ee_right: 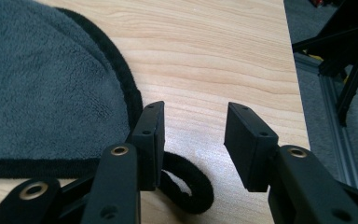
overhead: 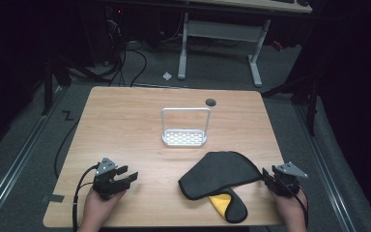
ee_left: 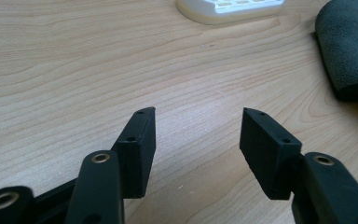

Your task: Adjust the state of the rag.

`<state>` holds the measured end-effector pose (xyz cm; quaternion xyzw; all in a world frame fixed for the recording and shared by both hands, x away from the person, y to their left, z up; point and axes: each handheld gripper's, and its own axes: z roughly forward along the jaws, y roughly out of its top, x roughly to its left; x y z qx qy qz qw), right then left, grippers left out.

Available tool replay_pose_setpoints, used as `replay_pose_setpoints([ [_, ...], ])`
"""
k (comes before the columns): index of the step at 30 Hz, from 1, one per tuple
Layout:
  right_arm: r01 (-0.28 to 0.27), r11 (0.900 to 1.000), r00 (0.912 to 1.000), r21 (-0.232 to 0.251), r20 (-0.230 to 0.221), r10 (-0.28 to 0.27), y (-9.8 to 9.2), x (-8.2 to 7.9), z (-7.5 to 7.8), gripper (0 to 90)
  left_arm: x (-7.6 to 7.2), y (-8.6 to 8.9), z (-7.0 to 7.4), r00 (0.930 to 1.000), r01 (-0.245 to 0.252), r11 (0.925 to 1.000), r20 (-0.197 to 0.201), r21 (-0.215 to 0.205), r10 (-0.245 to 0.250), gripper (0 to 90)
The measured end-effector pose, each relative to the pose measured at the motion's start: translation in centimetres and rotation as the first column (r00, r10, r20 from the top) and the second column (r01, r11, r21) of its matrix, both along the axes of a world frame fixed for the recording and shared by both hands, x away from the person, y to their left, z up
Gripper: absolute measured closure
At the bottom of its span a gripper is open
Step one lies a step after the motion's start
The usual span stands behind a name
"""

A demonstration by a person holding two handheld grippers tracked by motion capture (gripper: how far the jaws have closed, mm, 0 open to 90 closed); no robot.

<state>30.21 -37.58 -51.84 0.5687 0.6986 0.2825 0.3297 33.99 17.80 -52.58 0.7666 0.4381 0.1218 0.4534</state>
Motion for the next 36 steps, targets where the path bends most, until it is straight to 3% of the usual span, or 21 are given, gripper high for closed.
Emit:
replay_pose_setpoints([
  [25,-0.036,0.999,0.9983,0.018,0.047,0.035,0.9,-0.4,1.0,56.7,-0.5,-2.7,0.0,0.9972,0.074,0.9971,0.001,0.016,-0.074,43.9],
  [31,-0.064,0.998,0.9967,0.019,0.052,0.063,1.5,-0.5,1.2,56.6,-0.9,-5.2,0.5,0.9890,0.147,0.9890,0.013,0.014,-0.147,42.9],
  [32,-0.066,0.998,0.9967,0.022,0.050,0.065,1.6,-0.5,1.2,56.6,-1.1,-6.3,0.8,0.9842,0.176,0.9841,0.016,0.022,-0.176,42.7],
  [36,-0.080,0.996,0.9960,0.027,0.044,0.079,1.9,-0.6,1.1,56.5,-1.2,-7.4,1.1,0.9781,0.207,0.9782,0.016,0.012,-0.208,42.0],
])
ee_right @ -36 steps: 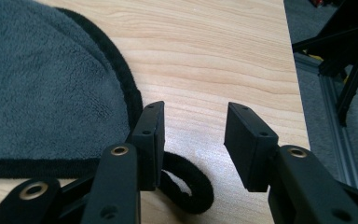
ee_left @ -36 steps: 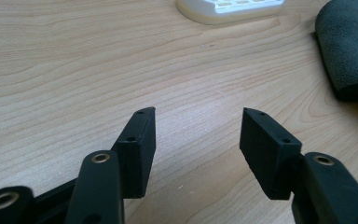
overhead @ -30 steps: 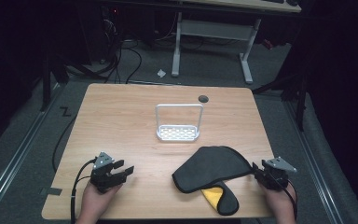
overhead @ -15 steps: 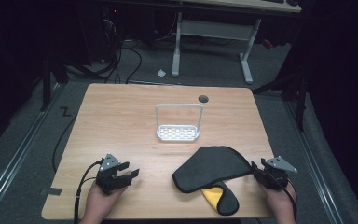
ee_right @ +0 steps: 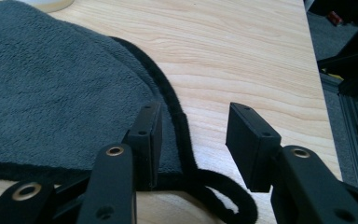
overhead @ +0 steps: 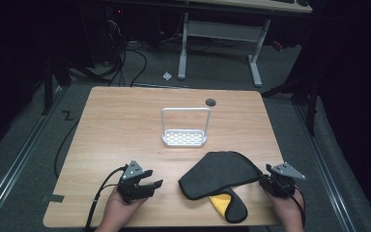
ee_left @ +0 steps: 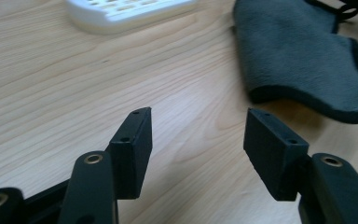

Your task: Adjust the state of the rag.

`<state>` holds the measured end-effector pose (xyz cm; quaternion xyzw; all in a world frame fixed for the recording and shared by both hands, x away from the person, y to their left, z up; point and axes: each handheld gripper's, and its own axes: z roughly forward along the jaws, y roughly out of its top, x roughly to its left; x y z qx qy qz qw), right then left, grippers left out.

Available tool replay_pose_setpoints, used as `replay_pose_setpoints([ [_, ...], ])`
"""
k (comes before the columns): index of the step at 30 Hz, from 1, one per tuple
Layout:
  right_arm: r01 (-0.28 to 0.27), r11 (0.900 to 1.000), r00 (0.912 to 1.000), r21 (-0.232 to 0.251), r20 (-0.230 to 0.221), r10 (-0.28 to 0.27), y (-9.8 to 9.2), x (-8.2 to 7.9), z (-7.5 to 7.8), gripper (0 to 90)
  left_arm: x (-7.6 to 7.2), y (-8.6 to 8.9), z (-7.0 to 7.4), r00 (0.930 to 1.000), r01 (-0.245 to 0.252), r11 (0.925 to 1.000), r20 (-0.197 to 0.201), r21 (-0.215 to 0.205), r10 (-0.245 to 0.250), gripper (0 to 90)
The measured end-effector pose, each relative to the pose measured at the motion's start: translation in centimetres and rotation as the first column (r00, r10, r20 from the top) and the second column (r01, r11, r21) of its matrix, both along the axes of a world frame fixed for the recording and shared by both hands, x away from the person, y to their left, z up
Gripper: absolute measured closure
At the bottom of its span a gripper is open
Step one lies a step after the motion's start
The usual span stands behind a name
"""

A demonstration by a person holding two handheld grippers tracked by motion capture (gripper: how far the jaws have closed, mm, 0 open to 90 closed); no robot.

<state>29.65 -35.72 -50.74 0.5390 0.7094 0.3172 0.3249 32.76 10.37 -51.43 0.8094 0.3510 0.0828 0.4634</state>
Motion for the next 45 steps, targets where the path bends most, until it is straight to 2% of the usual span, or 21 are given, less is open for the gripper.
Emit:
replay_pose_setpoints([
  [2,-0.008,1.000,1.0000,0.005,-0.001,0.008,0.2,0.0,0.0,56.4,0.0,-1.5,0.7,0.9991,0.041,0.9991,0.004,-0.011,-0.041,41.7],
  [10,-0.028,1.000,0.9996,0.005,-0.004,0.028,0.6,0.1,-0.1,56.0,0.6,-5.1,1.7,0.9946,0.103,0.9937,0.010,-0.044,-0.103,41.0],
  [13,-0.039,0.999,0.9992,0.002,-0.010,0.039,0.8,0.2,-0.2,55.9,0.9,-6.9,2.1,0.9911,0.133,0.9902,0.016,-0.044,-0.132,40.9],
  [15,-0.044,0.999,0.9989,0.002,-0.012,0.044,0.9,0.2,-0.2,55.8,0.9,-7.3,2.1,0.9905,0.137,0.9896,0.017,-0.044,-0.136,40.9],
  [21,-0.055,0.999,0.9983,-0.001,-0.019,0.055,1.1,0.3,-0.3,55.5,1.1,-9.8,2.0,0.9846,0.175,0.9843,0.002,-0.027,-0.175,39.8],
  [23,-0.055,0.999,0.9982,0.001,-0.023,0.055,1.1,0.3,-0.3,55.5,1.1,-10.7,1.7,0.9817,0.190,0.9817,0.000,-0.009,-0.190,36.9],
  [24,-0.056,0.998,0.9981,0.000,-0.024,0.056,1.1,0.4,-0.4,55.5,1.0,-11.6,1.4,0.9794,0.202,0.9792,-0.007,0.019,-0.202,35.5],
  [25,-0.056,0.998,0.9981,0.000,-0.024,0.056,1.1,0.4,-0.4,55.5,1.0,-11.6,1.4,0.9794,0.202,0.9792,-0.007,0.019,-0.202,34.0],
  [27,-0.061,0.998,0.9978,0.001,-0.026,0.061,1.2,0.4,-0.4,55.4,0.8,-12.8,0.8,0.9754,0.220,0.9737,-0.014,0.058,-0.220,33.1],
  [28,-0.063,0.998,0.9976,0.000,-0.028,0.063,1.2,0.4,-0.5,55.4,0.7,-13.3,0.5,0.9730,0.231,0.9693,-0.017,0.085,-0.230,32.1],
  [29,-0.063,0.998,0.9976,0.001,-0.029,0.063,1.2,0.4,-0.5,55.4,0.6,-14.1,-0.1,0.9740,0.226,0.9632,-0.016,0.146,-0.226,32.9],
  [31,-0.065,0.998,0.9975,0.001,-0.029,0.065,1.2,0.4,-0.5,55.4,0.5,-14.4,-0.7,0.9774,0.209,0.9590,-0.012,0.191,-0.211,42.9],
  [32,-0.064,0.998,0.9975,0.001,-0.028,0.064,1.2,0.4,-0.5,55.5,0.5,-14.4,-0.7,0.9774,0.209,0.9590,-0.012,0.191,-0.211,45.8],
  [34,-0.064,0.998,0.9975,0.005,-0.030,0.064,1.2,0.4,-0.5,55.5,0.5,-14.3,-0.9,0.9765,0.213,0.9573,-0.011,0.195,-0.215,59.0],
  [36,-0.065,0.998,0.9973,0.008,-0.033,0.065,1.2,0.4,-0.5,55.5,0.4,-14.0,-0.9,0.9768,0.211,0.9585,-0.004,0.192,-0.214,73.4],
  [38,-0.069,0.998,0.9971,0.007,-0.032,0.069,1.3,0.4,-0.5,55.7,0.4,-13.9,-0.8,0.9783,0.204,0.9615,-0.005,0.184,-0.207,80.4],
  [39,-0.072,0.997,0.9970,0.006,-0.030,0.072,1.4,0.4,-0.5,55.7,0.6,-13.4,-0.8,0.9818,0.189,0.9683,-0.008,0.164,-0.190,81.7],
  [40,-0.077,0.997,0.9967,0.004,-0.027,0.077,1.5,0.4,-0.5,55.7,0.6,-13.4,-0.8,0.9818,0.189,0.9683,-0.008,0.164,-0.190,82.2],
  [43,-0.084,0.996,0.9963,0.001,-0.021,0.084,1.8,0.3,-0.4,55.7,0.8,-12.3,-0.5,0.9884,0.151,0.9794,0.001,0.135,-0.152,82.8],
  [44,-0.084,0.996,0.9963,0.001,-0.021,0.084,1.8,0.3,-0.4,55.7,0.9,-11.9,-0.4,0.9897,0.142,0.9825,0.000,0.120,-0.143,82.8],
  [45,-0.091,0.996,0.9957,-0.001,-0.018,0.091,1.9,0.3,-0.3,55.8,1.1,-10.9,0.0,0.9928,0.119,0.9891,0.001,0.087,-0.119,82.9],
])
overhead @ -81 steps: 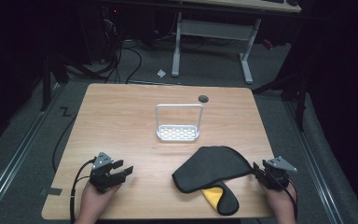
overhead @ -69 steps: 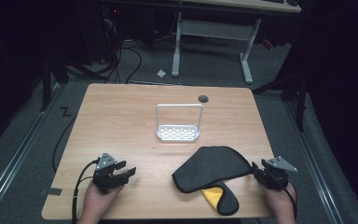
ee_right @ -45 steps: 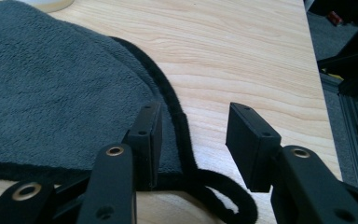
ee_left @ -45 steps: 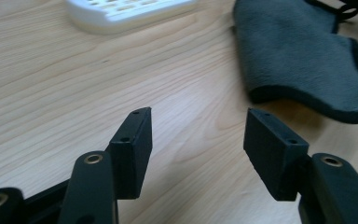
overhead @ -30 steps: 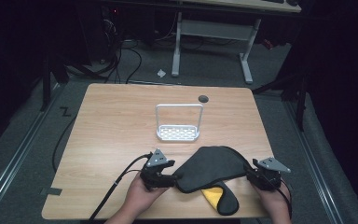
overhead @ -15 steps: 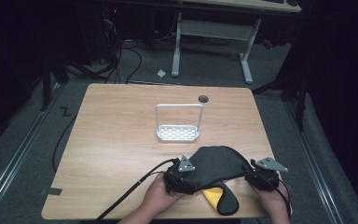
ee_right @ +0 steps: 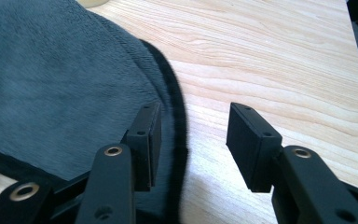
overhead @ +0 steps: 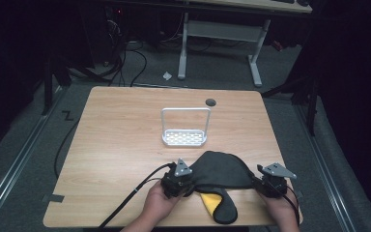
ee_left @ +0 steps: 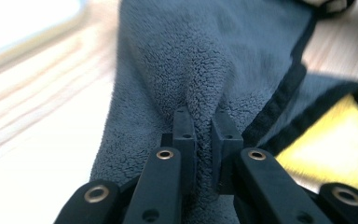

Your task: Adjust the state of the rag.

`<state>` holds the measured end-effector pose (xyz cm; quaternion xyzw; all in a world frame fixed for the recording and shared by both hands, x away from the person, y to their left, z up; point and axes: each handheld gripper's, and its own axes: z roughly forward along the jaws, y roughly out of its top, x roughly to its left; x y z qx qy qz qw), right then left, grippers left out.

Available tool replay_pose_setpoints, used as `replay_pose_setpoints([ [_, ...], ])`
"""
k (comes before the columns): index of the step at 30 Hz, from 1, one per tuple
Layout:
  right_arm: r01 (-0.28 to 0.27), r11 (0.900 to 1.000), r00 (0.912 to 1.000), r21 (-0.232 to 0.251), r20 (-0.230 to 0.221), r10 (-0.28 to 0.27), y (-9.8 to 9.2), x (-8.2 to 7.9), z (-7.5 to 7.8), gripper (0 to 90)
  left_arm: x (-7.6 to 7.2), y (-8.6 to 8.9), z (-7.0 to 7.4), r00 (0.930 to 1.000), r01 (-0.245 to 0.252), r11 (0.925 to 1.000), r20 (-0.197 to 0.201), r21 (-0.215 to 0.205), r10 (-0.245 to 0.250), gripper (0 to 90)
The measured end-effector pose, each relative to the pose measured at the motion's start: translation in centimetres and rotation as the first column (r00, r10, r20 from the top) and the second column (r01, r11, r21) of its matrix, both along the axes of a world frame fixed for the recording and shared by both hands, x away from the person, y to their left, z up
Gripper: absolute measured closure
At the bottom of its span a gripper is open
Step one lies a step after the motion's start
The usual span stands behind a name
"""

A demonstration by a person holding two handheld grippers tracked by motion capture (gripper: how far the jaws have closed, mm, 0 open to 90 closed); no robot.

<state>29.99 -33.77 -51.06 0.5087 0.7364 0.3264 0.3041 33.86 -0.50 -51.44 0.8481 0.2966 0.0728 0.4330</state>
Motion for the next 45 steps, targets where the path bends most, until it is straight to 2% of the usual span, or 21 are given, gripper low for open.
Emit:
replay_pose_setpoints([
  [5,-0.013,1.000,0.9999,0.000,0.001,0.013,0.6,0.0,0.1,55.8,0.2,2.0,0.5,0.9993,-0.037,0.9992,0.008,-0.013,0.038,82.9],
  [6,-0.027,1.000,0.9996,0.000,0.003,0.027,1.0,-0.1,0.1,55.9,0.3,3.2,0.6,0.9984,-0.057,0.9982,0.001,-0.019,0.057,82.9],
  [7,-0.027,1.000,0.9996,0.000,0.003,0.027,1.0,-0.1,0.1,55.9,0.3,3.2,0.6,0.9984,-0.057,0.9982,0.001,-0.019,0.057,82.8],
  [9,-0.048,0.999,0.9988,0.007,0.003,0.048,1.9,-0.1,0.2,55.9,0.0,5.4,0.6,0.9960,-0.088,0.9954,-0.020,-0.038,0.087,82.7],
  [10,-0.056,0.998,0.9984,0.007,0.004,0.056,2.1,-0.2,0.2,55.9,0.0,5.4,0.6,0.9960,-0.088,0.9954,-0.020,-0.038,0.087,82.7],
  [11,-0.056,0.998,0.9984,0.007,0.004,0.056,2.1,-0.2,0.2,55.9,-0.1,6.4,0.6,0.9944,-0.101,0.9938,-0.035,-0.046,0.100,82.7],
  [13,-0.096,0.995,0.9954,0.020,0.006,0.096,3.6,-0.3,0.5,55.9,-0.7,8.3,0.4,0.9918,-0.119,0.9919,-0.050,-0.043,0.117,82.3],
  [17,-0.158,0.987,0.9875,0.029,0.015,0.157,5.9,-0.6,0.8,55.8,-1.3,9.3,-0.2,0.9915,-0.115,0.9925,-0.065,-0.040,0.113,81.1],
  [21,-0.232,0.972,0.9726,0.019,0.010,0.232,8.4,-1.0,0.9,55.7,-2.1,9.3,-1.1,0.9939,-0.098,0.9949,-0.053,-0.023,0.097,79.2],
  [22,-0.247,0.969,0.9690,0.018,0.008,0.247,9.0,-1.1,0.9,55.6,-2.3,9.0,-1.3,0.9956,-0.087,0.9962,-0.035,0.008,0.087,78.5],
  [23,-0.262,0.965,0.9651,0.014,0.009,0.262,9.5,-1.2,0.9,55.5,-2.3,9.0,-1.3,0.9956,-0.087,0.9962,-0.035,0.008,0.087,78.0],
  [24,-0.262,0.965,0.9651,0.014,0.009,0.262,9.5,-1.2,0.9,55.5,-2.3,9.0,-1.3,0.9961,-0.083,0.9964,-0.029,0.015,0.084,78.0],
  [29,-0.343,0.939,0.9392,0.014,-0.019,0.343,12.2,-2.1,0.4,55.6,-1.8,9.4,-1.7,0.9954,-0.085,0.9963,-0.045,-0.006,0.085,75.1],
  [31,-0.354,0.935,0.9348,0.016,-0.024,0.354,12.6,-2.3,0.3,55.6,-1.8,9.4,-1.8,0.9952,-0.088,0.9961,-0.045,-0.010,0.087,75.0],
  [32,-0.376,0.926,0.9259,0.017,-0.031,0.377,13.3,-2.5,0.1,55.7,-1.8,9.4,-1.8,0.9951,-0.088,0.9961,-0.047,-0.012,0.087,74.9],
  [35,-0.407,0.913,0.9123,0.021,-0.042,0.407,14.1,-2.9,-0.1,56.5,-1.6,9.4,-1.8,0.9951,-0.089,0.9960,-0.042,-0.008,0.089,74.8],
  [36,-0.407,0.913,0.9123,0.021,-0.042,0.407,14.1,-2.9,-0.1,56.5,-1.6,9.4,-1.8,0.9951,-0.089,0.9960,-0.042,-0.008,0.089,74.8],
  [39,-0.449,0.893,0.8904,0.023,-0.072,0.449,14.9,-3.2,-0.5,59.7,-1.4,9.5,-1.9,0.9939,-0.101,0.9948,-0.048,-0.017,0.100,74.8],
  [41,-0.465,0.885,0.8813,0.016,-0.085,0.465,15.2,-3.3,-0.7,61.2,-1.2,9.6,-1.9,0.9928,-0.110,0.9937,-0.050,-0.022,0.109,74.8],
  [43,-0.468,0.884,0.8790,0.019,-0.095,0.467,15.4,-3.4,-0.8,62.0,-1.1,9.7,-1.9,0.9913,-0.121,0.9922,-0.055,-0.029,0.120,74.8],
  [45,-0.481,0.876,0.8692,0.013,-0.122,0.479,15.6,-3.3,-1.2,64.0,-1.0,10.0,-2.0,0.9897,-0.132,0.9906,-0.059,-0.036,0.130,74.6],
])
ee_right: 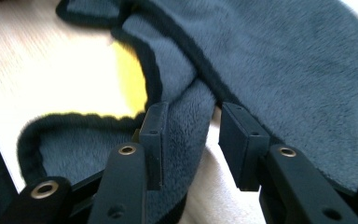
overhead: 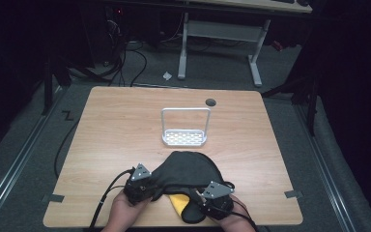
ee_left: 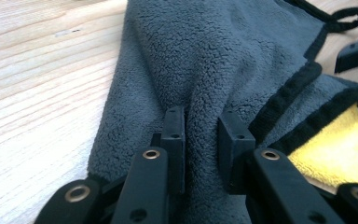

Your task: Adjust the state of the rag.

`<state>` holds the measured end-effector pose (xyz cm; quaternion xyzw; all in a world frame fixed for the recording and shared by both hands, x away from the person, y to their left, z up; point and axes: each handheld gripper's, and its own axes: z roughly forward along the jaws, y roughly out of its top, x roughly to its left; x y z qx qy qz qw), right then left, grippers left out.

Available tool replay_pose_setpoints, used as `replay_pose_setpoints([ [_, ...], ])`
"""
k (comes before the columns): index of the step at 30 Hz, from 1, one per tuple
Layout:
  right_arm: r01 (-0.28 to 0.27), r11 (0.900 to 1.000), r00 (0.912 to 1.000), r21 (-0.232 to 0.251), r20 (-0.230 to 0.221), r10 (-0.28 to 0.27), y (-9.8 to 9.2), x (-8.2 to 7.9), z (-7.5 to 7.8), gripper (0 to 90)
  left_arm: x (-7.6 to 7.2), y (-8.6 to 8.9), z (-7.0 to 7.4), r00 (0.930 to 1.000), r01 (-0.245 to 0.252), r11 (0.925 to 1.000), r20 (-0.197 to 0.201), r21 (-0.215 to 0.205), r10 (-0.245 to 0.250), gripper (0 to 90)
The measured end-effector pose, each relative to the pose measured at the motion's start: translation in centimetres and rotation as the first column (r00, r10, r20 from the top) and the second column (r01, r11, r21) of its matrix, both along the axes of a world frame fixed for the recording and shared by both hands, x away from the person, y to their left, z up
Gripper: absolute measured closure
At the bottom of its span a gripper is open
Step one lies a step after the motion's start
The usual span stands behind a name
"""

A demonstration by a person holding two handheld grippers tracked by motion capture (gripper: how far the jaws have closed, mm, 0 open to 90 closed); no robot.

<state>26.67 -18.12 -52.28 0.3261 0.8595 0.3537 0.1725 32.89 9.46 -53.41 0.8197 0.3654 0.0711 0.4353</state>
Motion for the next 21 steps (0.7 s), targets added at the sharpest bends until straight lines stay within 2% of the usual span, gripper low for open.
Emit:
replay_pose_setpoints([
  [7,-0.016,1.000,0.9991,0.010,-0.040,0.017,0.2,0.3,-0.4,68.6,-0.1,0.2,0.1,1.0000,-0.004,1.0000,-0.004,-0.005,0.004,73.9],
  [8,-0.033,0.999,0.9982,0.014,-0.050,0.033,0.2,0.3,-0.5,75.6,-0.1,0.2,0.2,1.0000,-0.006,1.0000,-0.004,-0.007,0.006,74.0],
  [10,-0.044,0.999,0.9979,0.011,-0.047,0.044,0.3,0.3,-0.5,78.3,-0.1,0.3,0.3,1.0000,-0.005,1.0000,-0.005,-0.008,0.005,74.3],
  [13,-0.046,0.998,0.9989,-0.034,-0.009,0.045,0.5,0.1,-0.3,83.9,-0.1,0.7,0.7,0.9999,-0.016,0.9998,0.006,-0.012,0.016,78.9],
  [15,-0.009,0.999,0.9998,-0.052,0.019,0.010,-0.1,0.4,-0.1,84.4,-0.2,0.9,1.1,0.9996,-0.022,0.9995,0.014,-0.023,0.022,80.8],
  [16,-0.009,0.999,0.9998,-0.052,0.019,0.010,-0.1,0.4,-0.1,84.4,-0.3,1.0,1.3,0.9994,-0.026,0.9994,0.021,-0.025,0.027,80.8],
  [21,0.082,0.996,0.9959,-0.033,0.041,-0.080,-2.3,1.6,0.1,84.2,-0.2,1.6,1.6,0.9989,-0.039,0.9984,0.026,-0.041,0.040,81.2],
])
